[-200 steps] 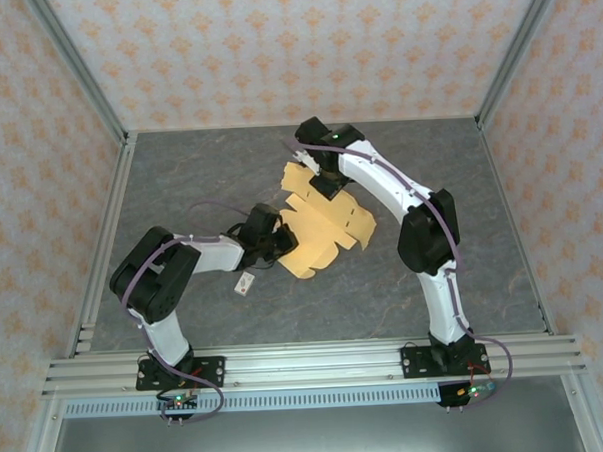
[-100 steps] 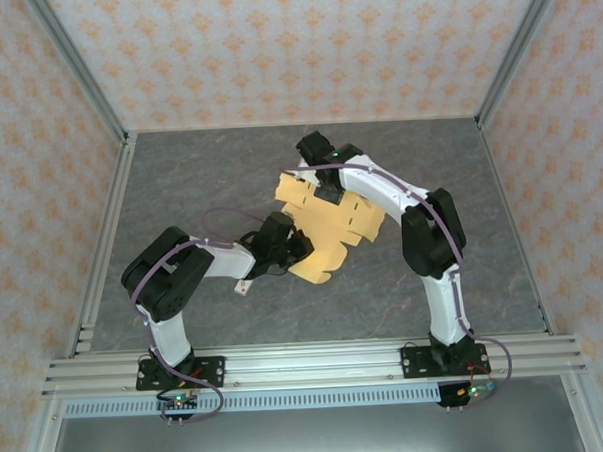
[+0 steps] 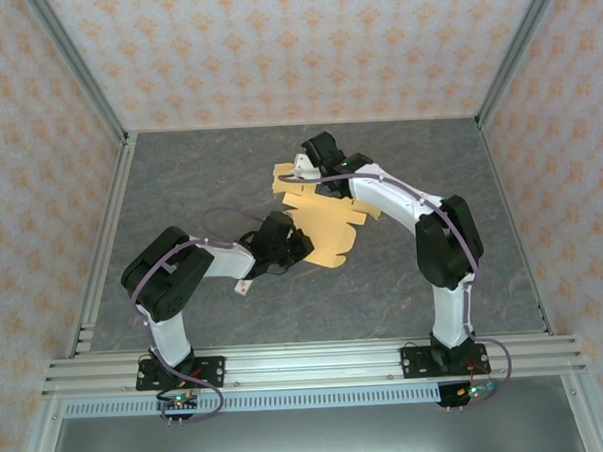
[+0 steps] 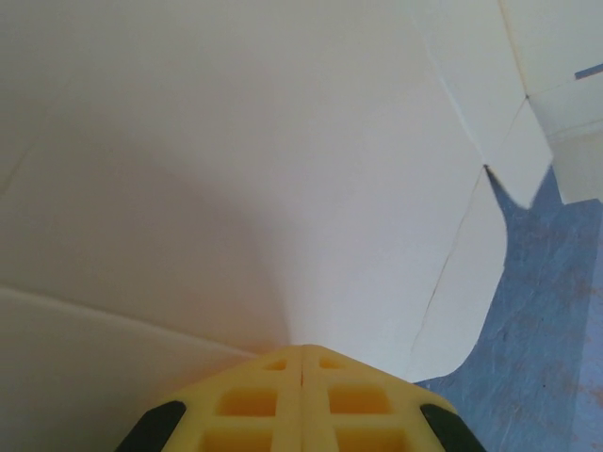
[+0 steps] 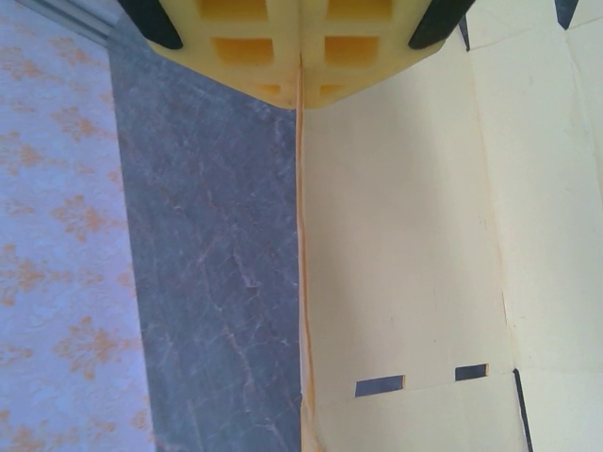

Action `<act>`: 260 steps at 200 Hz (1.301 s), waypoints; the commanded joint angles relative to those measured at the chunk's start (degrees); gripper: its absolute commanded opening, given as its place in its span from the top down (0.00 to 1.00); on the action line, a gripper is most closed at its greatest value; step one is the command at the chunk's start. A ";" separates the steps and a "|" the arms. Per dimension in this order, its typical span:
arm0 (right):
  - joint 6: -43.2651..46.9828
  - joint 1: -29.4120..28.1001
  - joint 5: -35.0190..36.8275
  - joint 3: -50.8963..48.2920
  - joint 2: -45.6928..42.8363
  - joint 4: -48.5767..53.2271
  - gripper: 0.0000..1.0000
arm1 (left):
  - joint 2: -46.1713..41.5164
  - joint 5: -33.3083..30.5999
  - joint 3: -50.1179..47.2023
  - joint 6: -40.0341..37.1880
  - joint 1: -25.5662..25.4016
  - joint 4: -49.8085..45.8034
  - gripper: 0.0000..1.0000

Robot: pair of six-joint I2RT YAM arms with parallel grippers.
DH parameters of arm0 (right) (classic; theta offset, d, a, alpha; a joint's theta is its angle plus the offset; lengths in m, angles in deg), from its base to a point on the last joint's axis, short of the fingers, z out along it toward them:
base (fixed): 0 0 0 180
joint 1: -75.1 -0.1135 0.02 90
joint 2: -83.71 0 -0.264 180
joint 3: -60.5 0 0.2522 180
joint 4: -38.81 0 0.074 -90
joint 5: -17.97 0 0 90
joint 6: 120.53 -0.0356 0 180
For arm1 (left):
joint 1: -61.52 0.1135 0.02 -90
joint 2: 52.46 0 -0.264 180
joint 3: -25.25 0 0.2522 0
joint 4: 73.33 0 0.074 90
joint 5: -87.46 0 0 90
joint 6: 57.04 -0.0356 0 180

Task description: Fold the paper box

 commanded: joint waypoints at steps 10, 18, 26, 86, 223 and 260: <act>3.33 -0.51 2.06 -2.00 -3.19 -4.79 1.00 | -1.51 -2.08 -1.29 -0.06 0.10 -0.24 0.94; 3.92 -0.82 2.09 -3.13 -3.55 -6.21 1.00 | -0.85 -1.99 -1.51 0.43 0.18 0.45 0.94; 4.71 -1.23 2.57 -4.91 -4.22 -8.13 1.00 | -0.07 -1.83 -1.65 1.03 0.26 1.53 0.94; 5.90 -3.16 3.17 -14.62 -6.79 -18.97 1.00 | 1.90 -2.10 -1.90 1.79 0.30 3.31 0.95; 11.66 -4.20 -1.07 -25.43 -11.64 -30.81 1.00 | -11.46 -2.00 -7.42 -6.28 7.70 -3.46 0.73; 14.18 -4.22 -0.41 -27.57 -12.38 -34.23 1.00 | -18.66 -2.29 -8.02 -13.16 12.81 -10.25 0.69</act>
